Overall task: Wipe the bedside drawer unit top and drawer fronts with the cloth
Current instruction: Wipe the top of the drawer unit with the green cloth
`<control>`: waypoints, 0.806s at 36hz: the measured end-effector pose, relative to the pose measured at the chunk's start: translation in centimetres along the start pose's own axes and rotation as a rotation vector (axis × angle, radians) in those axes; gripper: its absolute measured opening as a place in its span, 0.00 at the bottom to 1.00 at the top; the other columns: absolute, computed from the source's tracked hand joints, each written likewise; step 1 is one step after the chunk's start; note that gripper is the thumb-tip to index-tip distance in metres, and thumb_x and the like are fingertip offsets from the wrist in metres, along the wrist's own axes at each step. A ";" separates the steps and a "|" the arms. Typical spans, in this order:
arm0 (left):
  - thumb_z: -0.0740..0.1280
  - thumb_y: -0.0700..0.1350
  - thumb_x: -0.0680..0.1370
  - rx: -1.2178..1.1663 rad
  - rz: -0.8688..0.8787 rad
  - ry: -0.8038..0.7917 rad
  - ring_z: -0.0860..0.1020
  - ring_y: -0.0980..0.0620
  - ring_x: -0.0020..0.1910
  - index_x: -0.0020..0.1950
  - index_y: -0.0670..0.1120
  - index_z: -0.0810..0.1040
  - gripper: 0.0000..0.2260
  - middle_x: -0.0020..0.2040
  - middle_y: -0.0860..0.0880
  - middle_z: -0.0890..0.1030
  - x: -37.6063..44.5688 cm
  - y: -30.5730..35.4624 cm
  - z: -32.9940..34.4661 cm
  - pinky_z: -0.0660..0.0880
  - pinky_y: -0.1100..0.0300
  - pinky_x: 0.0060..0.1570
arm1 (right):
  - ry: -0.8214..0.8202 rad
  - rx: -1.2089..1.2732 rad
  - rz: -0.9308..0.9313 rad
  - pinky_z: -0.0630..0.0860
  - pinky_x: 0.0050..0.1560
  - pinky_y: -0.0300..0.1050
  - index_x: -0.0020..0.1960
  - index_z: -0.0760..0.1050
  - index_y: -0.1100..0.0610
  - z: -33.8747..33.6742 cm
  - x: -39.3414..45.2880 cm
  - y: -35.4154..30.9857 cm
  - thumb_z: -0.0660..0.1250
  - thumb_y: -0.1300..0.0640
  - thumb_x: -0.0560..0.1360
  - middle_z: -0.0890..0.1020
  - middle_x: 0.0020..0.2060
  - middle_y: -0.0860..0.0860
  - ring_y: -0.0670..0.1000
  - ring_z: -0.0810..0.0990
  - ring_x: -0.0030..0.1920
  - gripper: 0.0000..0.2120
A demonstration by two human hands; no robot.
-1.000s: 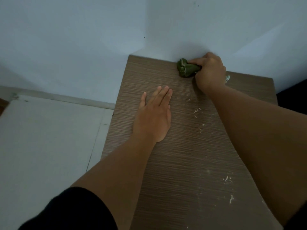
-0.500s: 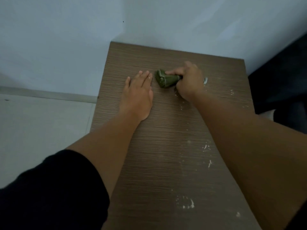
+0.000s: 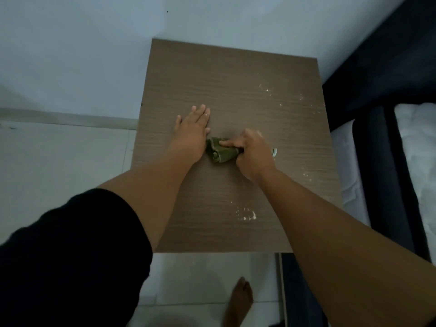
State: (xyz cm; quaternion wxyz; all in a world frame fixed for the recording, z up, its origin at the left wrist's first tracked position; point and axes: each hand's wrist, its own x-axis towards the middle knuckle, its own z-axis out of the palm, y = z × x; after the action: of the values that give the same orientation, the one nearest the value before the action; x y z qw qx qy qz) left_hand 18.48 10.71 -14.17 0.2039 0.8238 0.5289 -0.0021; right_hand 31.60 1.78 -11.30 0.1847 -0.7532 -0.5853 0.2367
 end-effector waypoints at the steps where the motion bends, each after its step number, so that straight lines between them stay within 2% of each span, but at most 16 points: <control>1: 0.51 0.45 0.83 0.014 -0.001 -0.013 0.46 0.52 0.77 0.78 0.48 0.49 0.23 0.79 0.52 0.48 -0.5 0.2 0.1 0.43 0.51 0.74 | -0.014 -0.004 -0.001 0.71 0.54 0.50 0.56 0.81 0.50 0.1 -1.0 0.0 0.60 0.72 0.71 0.75 0.46 0.55 0.57 0.71 0.52 0.23; 5: 0.53 0.46 0.83 0.008 0.012 -0.070 0.46 0.52 0.77 0.78 0.47 0.50 0.24 0.79 0.51 0.48 -2.6 0.6 0.2 0.45 0.50 0.74 | -0.067 -0.015 0.003 0.71 0.55 0.48 0.57 0.80 0.50 0.4 -4.4 0.0 0.61 0.71 0.72 0.76 0.48 0.57 0.58 0.72 0.52 0.22; 10: 0.57 0.46 0.82 -0.018 0.013 -0.128 0.46 0.51 0.77 0.78 0.47 0.51 0.27 0.79 0.51 0.48 -5.1 0.8 0.3 0.44 0.48 0.74 | -0.090 -0.015 0.008 0.73 0.53 0.57 0.55 0.81 0.50 1.0 -9.1 -0.2 0.63 0.69 0.71 0.76 0.47 0.58 0.60 0.72 0.52 0.20; 17: 0.60 0.47 0.80 -0.008 -0.012 -0.218 0.44 0.50 0.77 0.78 0.46 0.48 0.30 0.79 0.50 0.46 -8.2 1.8 0.6 0.44 0.47 0.74 | -0.100 0.012 0.000 0.74 0.49 0.59 0.52 0.83 0.52 1.8 -14.8 -0.1 0.65 0.68 0.69 0.78 0.44 0.58 0.62 0.73 0.48 0.18; 21: 0.60 0.49 0.80 0.025 -0.025 -0.238 0.44 0.50 0.77 0.78 0.46 0.47 0.31 0.79 0.51 0.45 -9.5 2.4 0.8 0.45 0.48 0.74 | -0.098 0.031 -0.011 0.74 0.47 0.60 0.51 0.83 0.52 2.1 -17.1 0.1 0.67 0.65 0.69 0.77 0.42 0.59 0.62 0.74 0.46 0.15; 27: 0.62 0.52 0.79 0.023 -0.035 -0.233 0.44 0.50 0.77 0.78 0.45 0.46 0.34 0.79 0.50 0.44 -10.7 3.2 1.1 0.45 0.49 0.74 | -0.103 0.049 -0.021 0.75 0.44 0.59 0.50 0.84 0.53 2.2 -19.3 0.4 0.64 0.65 0.68 0.77 0.39 0.59 0.63 0.74 0.44 0.16; 29: 0.62 0.53 0.79 0.032 -0.033 -0.233 0.44 0.50 0.77 0.78 0.45 0.46 0.35 0.79 0.49 0.44 -11.1 3.5 1.1 0.45 0.49 0.75 | -0.109 0.039 -0.020 0.75 0.44 0.59 0.50 0.84 0.52 2.3 -19.9 0.4 0.65 0.67 0.68 0.77 0.39 0.58 0.62 0.74 0.44 0.17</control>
State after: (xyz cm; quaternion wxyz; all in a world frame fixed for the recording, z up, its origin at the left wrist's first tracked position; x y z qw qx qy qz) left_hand 16.87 -0.56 -11.59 0.2507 0.8123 0.5150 -0.1098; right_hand 26.60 -17.62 -10.58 0.1697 -0.7295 -0.5972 0.2871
